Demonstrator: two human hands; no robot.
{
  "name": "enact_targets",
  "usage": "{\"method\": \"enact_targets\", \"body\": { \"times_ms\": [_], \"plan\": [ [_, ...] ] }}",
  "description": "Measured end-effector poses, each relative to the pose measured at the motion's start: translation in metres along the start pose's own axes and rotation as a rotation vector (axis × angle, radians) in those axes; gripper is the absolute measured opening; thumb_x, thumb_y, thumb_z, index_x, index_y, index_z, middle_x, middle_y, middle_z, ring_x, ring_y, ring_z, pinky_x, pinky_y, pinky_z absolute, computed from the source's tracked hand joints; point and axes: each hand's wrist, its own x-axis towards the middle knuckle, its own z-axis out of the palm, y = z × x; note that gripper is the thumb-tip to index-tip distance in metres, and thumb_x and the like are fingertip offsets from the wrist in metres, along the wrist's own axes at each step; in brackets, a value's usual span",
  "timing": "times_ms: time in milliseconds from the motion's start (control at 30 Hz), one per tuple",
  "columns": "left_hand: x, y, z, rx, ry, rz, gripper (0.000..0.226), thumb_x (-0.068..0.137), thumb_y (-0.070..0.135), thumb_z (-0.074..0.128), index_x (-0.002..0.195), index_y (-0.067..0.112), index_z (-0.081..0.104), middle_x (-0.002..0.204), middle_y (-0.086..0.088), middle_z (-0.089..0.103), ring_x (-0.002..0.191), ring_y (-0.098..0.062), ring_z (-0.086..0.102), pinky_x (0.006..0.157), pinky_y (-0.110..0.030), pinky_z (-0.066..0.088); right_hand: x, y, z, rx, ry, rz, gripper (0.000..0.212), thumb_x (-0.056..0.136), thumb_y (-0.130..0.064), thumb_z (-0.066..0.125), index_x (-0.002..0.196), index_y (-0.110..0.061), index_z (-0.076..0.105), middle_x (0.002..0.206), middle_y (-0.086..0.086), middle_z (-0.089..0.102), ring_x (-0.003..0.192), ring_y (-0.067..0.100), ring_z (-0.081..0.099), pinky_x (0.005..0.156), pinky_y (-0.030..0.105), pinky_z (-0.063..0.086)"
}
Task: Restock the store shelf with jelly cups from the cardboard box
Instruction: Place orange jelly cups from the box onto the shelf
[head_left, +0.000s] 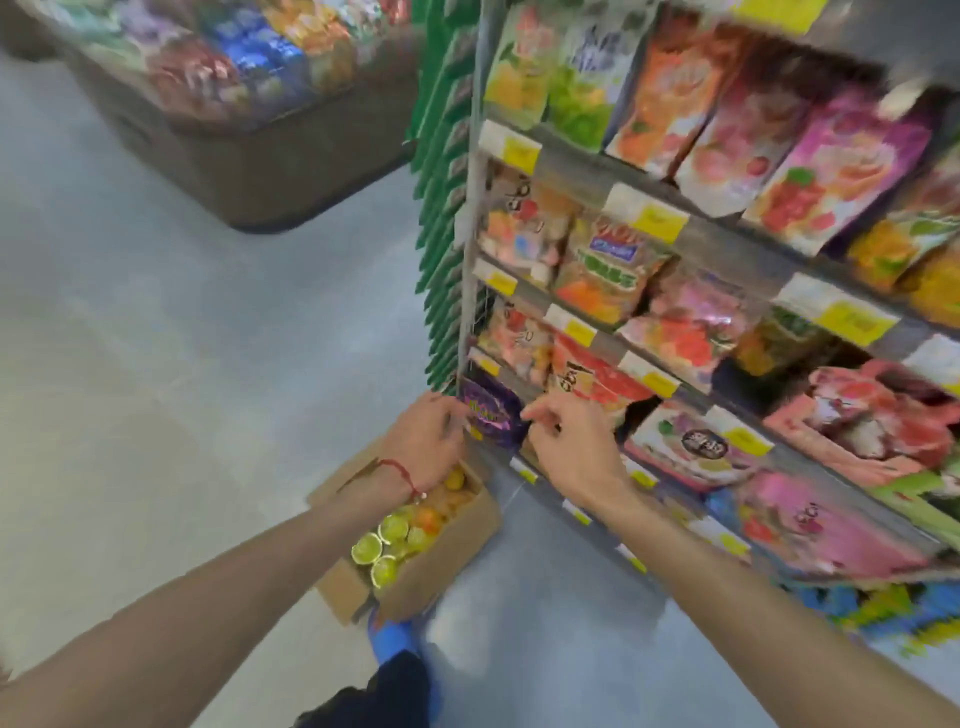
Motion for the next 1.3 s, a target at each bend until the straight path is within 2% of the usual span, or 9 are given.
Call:
{"method": "enact_targets", "body": {
  "times_ms": [100, 233, 400, 500, 667, 867, 1000, 1167, 1300],
  "plan": [
    [0.016, -0.063, -0.012, -0.073, -0.01, -0.156, 0.022, 0.089, 0.014, 0.057, 0.106, 0.012, 0.071, 0.113, -0.015, 0.066, 0.105, -0.031, 0.063, 0.09, -0.033, 0.047, 0.032, -0.001, 0.056, 0.004, -0.113, 0.061, 0.023, 0.09, -0.007, 0.06, 0.102, -0.021, 0.075, 0.092, -0.003, 0.067, 0.091, 0.018, 0.065, 0.077, 0.028, 0.048],
    [0.031, -0.138, -0.016, -0.147, -0.015, -0.374, 0.02, 0.09, 0.011, 0.059, 0.106, 0.012, 0.072, 0.113, -0.009, 0.068, 0.104, -0.026, 0.065, 0.092, -0.031, 0.049, 0.071, 0.002, 0.124, 0.022, -0.249, 0.155, 0.023, 0.089, -0.007, 0.061, 0.094, -0.026, 0.073, 0.099, 0.001, 0.074, 0.097, 0.023, 0.067, 0.088, 0.039, 0.054],
    [0.045, -0.204, 0.01, -0.268, -0.003, -0.617, 0.023, 0.09, 0.012, 0.058, 0.11, 0.011, 0.07, 0.115, -0.006, 0.069, 0.106, -0.022, 0.064, 0.091, -0.023, 0.045, 0.113, 0.027, 0.193, 0.013, -0.415, 0.239, 0.022, 0.09, -0.004, 0.061, 0.095, -0.02, 0.076, 0.093, -0.003, 0.071, 0.097, 0.019, 0.067, 0.085, 0.025, 0.046],
    [0.06, -0.235, 0.043, -0.325, 0.012, -0.744, 0.019, 0.088, 0.014, 0.059, 0.102, 0.016, 0.071, 0.111, -0.007, 0.071, 0.103, -0.026, 0.065, 0.095, -0.036, 0.05, 0.142, 0.056, 0.232, 0.01, -0.514, 0.282, 0.025, 0.092, -0.003, 0.057, 0.091, -0.023, 0.072, 0.091, -0.005, 0.069, 0.095, 0.016, 0.066, 0.09, 0.029, 0.051],
    [0.079, -0.274, 0.121, -0.476, 0.062, -0.929, 0.013, 0.086, 0.013, 0.059, 0.092, 0.023, 0.065, 0.104, -0.005, 0.07, 0.096, -0.025, 0.066, 0.094, -0.041, 0.052, 0.179, 0.108, 0.287, -0.038, -0.632, 0.312, 0.023, 0.096, -0.007, 0.055, 0.104, -0.017, 0.074, 0.093, -0.006, 0.066, 0.09, 0.012, 0.061, 0.079, 0.022, 0.043],
    [0.093, -0.329, 0.218, -0.449, 0.004, -1.029, 0.023, 0.088, 0.015, 0.061, 0.109, 0.012, 0.069, 0.111, 0.0, 0.069, 0.102, -0.019, 0.063, 0.082, -0.02, 0.041, 0.202, 0.186, 0.364, -0.109, -0.72, 0.312, 0.021, 0.093, -0.007, 0.057, 0.091, -0.024, 0.068, 0.088, -0.004, 0.067, 0.086, 0.016, 0.063, 0.078, 0.03, 0.051],
    [0.096, -0.377, 0.28, -0.46, -0.095, -1.09, 0.025, 0.088, 0.017, 0.061, 0.111, 0.014, 0.068, 0.113, -0.004, 0.068, 0.108, -0.022, 0.061, 0.09, -0.027, 0.047, 0.215, 0.24, 0.421, -0.159, -0.731, 0.376, 0.019, 0.095, -0.012, 0.057, 0.097, -0.021, 0.073, 0.096, -0.002, 0.07, 0.096, 0.019, 0.065, 0.087, 0.034, 0.054],
    [0.108, -0.428, 0.341, -0.437, -0.204, -1.074, 0.03, 0.086, 0.016, 0.06, 0.115, 0.012, 0.065, 0.114, -0.007, 0.066, 0.107, -0.026, 0.061, 0.083, -0.027, 0.045, 0.229, 0.299, 0.485, -0.232, -0.736, 0.465, 0.019, 0.096, -0.013, 0.056, 0.1, -0.023, 0.071, 0.104, 0.001, 0.07, 0.095, 0.021, 0.063, 0.072, 0.028, 0.047],
    [0.125, -0.464, 0.381, -0.376, -0.198, -1.049, 0.043, 0.084, 0.024, 0.067, 0.125, 0.016, 0.059, 0.127, -0.004, 0.062, 0.113, -0.026, 0.059, 0.09, -0.031, 0.047, 0.241, 0.336, 0.529, -0.314, -0.772, 0.464, 0.02, 0.096, -0.012, 0.055, 0.11, -0.018, 0.068, 0.117, 0.008, 0.068, 0.11, 0.027, 0.061, 0.089, 0.029, 0.046]
  ]
}}
